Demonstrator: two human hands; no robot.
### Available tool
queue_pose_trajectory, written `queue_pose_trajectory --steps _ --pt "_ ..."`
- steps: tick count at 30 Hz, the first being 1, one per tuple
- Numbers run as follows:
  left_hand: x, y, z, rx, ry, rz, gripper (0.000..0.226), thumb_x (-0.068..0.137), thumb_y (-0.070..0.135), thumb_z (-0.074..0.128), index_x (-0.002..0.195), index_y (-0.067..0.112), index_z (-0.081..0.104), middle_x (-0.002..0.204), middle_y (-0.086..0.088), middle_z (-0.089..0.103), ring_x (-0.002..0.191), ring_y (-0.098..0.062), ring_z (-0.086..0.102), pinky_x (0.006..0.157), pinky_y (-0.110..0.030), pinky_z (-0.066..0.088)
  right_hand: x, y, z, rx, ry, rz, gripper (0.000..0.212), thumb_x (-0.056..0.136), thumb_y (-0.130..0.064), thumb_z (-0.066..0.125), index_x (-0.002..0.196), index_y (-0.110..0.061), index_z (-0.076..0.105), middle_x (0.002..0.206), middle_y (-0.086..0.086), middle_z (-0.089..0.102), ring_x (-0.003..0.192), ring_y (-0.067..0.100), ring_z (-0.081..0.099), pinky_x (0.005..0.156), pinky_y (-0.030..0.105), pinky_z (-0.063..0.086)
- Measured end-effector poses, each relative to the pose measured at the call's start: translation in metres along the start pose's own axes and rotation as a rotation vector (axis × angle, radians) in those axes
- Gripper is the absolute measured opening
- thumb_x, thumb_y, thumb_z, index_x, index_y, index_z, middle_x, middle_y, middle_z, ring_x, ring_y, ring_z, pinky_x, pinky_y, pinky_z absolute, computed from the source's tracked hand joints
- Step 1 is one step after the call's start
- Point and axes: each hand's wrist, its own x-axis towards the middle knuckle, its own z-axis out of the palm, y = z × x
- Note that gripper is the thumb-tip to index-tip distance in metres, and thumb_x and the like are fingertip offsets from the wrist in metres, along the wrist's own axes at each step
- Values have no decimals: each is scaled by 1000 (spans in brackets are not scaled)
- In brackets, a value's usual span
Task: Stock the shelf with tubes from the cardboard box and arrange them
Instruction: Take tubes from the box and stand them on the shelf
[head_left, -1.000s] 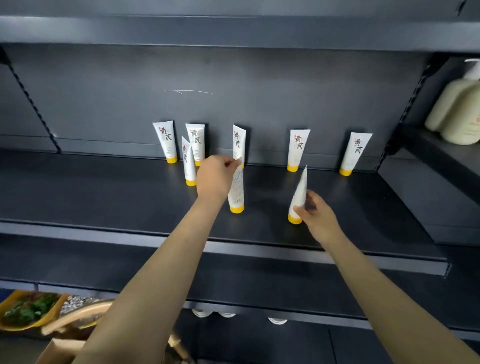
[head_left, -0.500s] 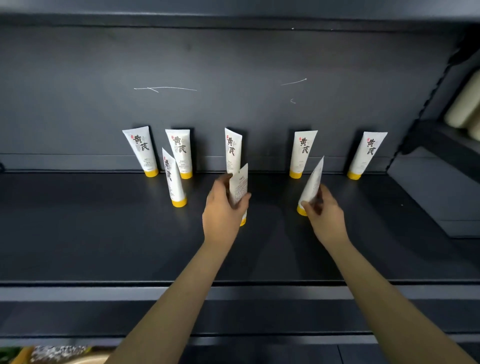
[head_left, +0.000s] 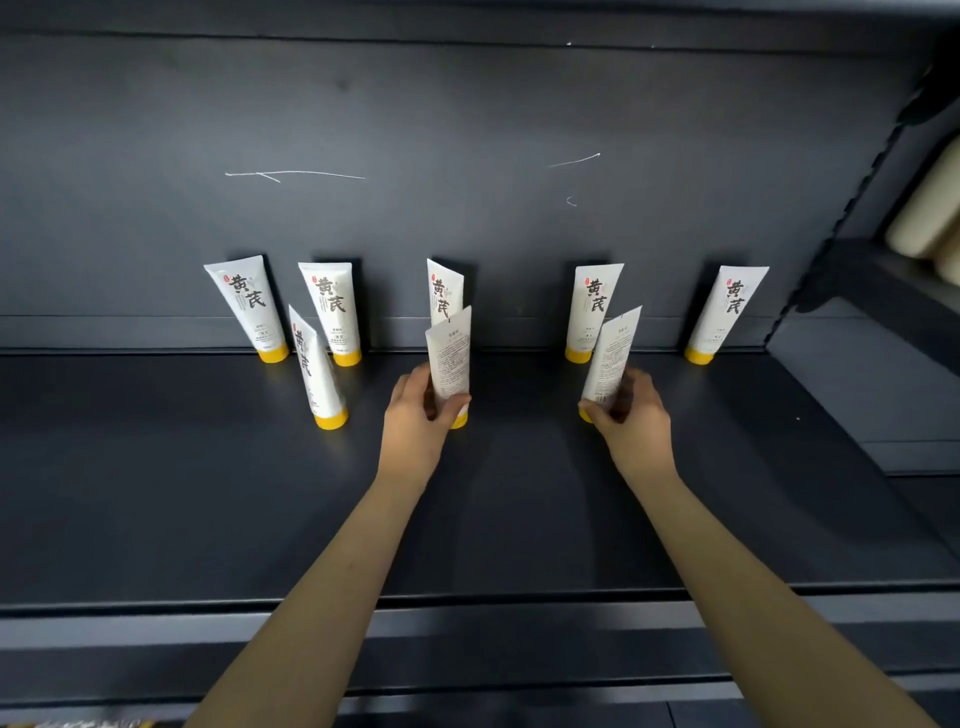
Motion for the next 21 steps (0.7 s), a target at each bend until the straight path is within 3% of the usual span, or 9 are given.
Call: queue_pose_trajectory --steps 7,11,16,21 --pt "12 -9 10 -6 10 -49 44 81 21 72 121 13 56 109 0 54 95 -12 56 78 -18 42 13 2 3 -34 -26 43 55 79 -24 75 124 -13 45 123 7 58 113 21 56 94 34 49" --pt "11 -18 10 -8 -73 -53 48 80 20 72 124 17 54 115 -1 54 100 -11 58 87 -22 48 11 3 4 -100 -33 14 54 81 -26 73 125 -11 46 124 8 57 114 23 55 93 35 49" --pt "10 -18 8 -32 -68 -49 48 82 17 71 126 16 54 116 -1 56 103 -12 58 88 -20 46 9 3 4 -164 -50 -42 46 84 -20 68 124 -8 50 119 7 59 112 23 55 84 26 43" --pt "11 -18 8 -57 -61 -49 45 82 14 70 124 16 55 115 0 58 103 -11 59 88 -19 46 9 4 3 -156 -46 -44 43 85 -21 68 123 -10 53 113 6 63 104 23 59 85 30 48"
